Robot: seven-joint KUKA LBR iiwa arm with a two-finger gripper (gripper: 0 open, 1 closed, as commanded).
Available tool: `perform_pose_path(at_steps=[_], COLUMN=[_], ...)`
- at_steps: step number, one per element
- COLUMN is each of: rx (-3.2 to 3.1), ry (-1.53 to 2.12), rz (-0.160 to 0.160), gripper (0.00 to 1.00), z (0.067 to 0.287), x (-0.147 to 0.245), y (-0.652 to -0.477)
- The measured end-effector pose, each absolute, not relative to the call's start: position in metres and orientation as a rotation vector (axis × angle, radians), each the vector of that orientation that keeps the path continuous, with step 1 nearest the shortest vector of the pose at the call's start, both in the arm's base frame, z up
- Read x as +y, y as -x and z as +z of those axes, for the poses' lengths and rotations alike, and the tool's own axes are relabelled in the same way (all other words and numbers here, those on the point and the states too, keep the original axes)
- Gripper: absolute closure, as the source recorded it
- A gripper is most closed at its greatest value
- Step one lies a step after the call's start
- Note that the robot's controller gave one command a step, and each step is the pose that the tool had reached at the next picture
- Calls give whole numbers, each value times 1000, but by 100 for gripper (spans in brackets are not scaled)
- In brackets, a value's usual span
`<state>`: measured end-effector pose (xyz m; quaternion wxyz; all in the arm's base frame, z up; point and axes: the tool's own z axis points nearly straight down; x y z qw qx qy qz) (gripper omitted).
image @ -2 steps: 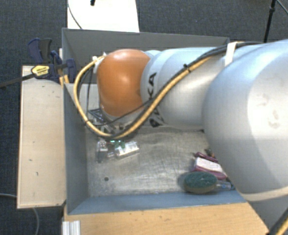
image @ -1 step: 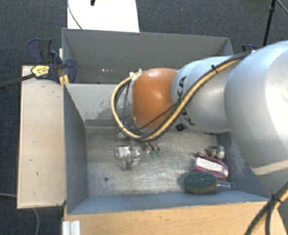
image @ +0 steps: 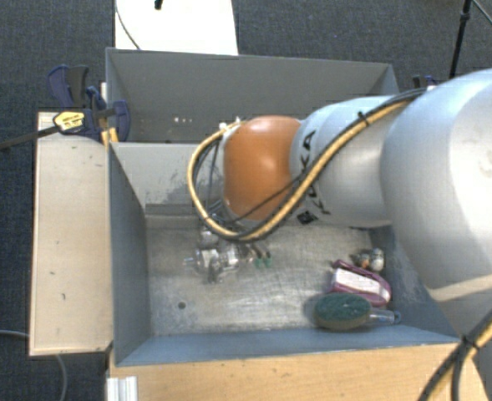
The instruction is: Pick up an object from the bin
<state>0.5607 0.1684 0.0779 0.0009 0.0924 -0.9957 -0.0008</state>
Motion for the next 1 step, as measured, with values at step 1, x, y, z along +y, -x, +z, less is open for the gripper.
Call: perform_pose_path(at_steps=[1], rx=[-3149], ry=[-154], rz=[-6], gripper=[100], z=[200], x=[178], y=[-564])
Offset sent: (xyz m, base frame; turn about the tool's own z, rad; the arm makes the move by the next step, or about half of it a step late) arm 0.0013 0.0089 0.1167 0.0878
